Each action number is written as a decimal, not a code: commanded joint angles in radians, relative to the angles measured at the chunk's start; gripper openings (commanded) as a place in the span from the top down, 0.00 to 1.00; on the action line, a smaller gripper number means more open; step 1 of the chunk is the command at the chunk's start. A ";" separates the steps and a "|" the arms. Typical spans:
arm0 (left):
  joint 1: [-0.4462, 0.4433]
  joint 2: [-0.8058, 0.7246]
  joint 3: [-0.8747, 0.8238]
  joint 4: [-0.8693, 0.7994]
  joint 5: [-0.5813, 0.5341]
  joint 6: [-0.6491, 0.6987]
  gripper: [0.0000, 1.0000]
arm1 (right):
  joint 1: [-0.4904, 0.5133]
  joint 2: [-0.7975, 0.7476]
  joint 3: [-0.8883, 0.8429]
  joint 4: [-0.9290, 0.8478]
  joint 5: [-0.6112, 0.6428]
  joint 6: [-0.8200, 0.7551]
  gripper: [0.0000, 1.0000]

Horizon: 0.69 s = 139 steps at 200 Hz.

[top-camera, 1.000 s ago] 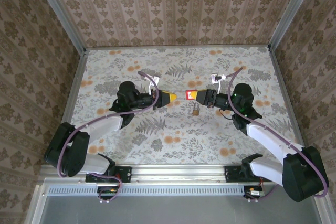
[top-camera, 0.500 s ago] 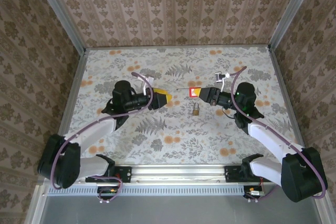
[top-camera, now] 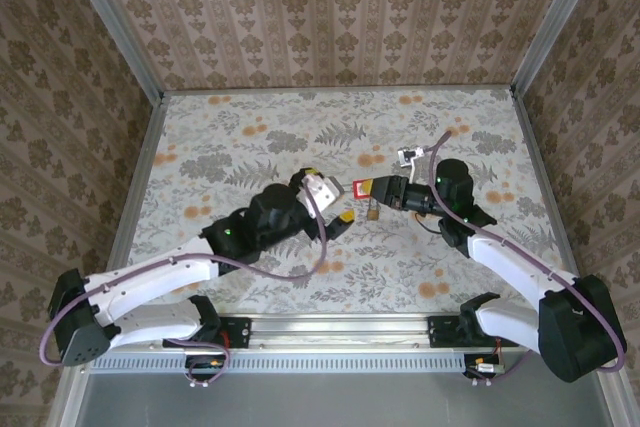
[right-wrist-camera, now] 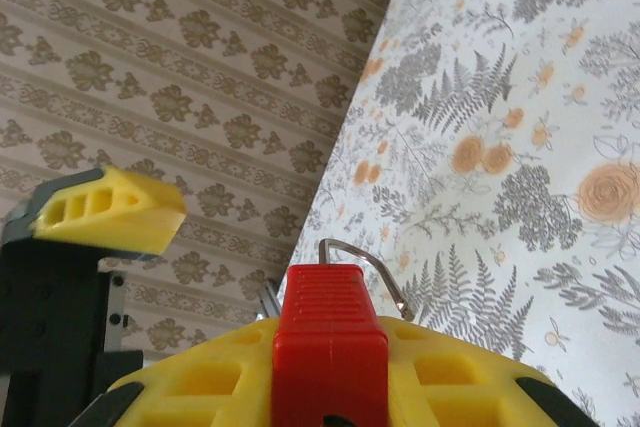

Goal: Unlock with the key

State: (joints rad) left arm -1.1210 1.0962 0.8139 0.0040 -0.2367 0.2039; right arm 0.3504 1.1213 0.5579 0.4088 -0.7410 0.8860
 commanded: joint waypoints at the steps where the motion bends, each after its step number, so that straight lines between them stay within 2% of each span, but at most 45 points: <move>1: -0.030 0.058 0.040 -0.028 -0.208 0.222 0.05 | 0.014 -0.002 0.042 -0.039 0.022 -0.008 0.93; 36: -0.051 0.140 0.043 -0.025 -0.272 0.238 0.16 | 0.019 -0.011 0.039 -0.052 0.022 0.003 0.93; 77: -0.048 0.158 -0.016 0.077 -0.356 0.240 0.22 | 0.021 -0.020 0.045 -0.076 0.002 0.015 0.93; 111: -0.017 0.172 -0.025 0.076 -0.323 0.211 0.26 | 0.027 -0.028 0.037 -0.045 -0.002 0.061 0.92; 139: -0.007 0.182 -0.030 0.074 -0.295 0.196 0.36 | 0.032 -0.044 0.037 -0.045 0.001 0.083 0.92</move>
State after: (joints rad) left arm -1.1381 1.2667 0.8009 0.0586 -0.5388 0.4168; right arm 0.3725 1.1122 0.5644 0.3325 -0.7326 0.9279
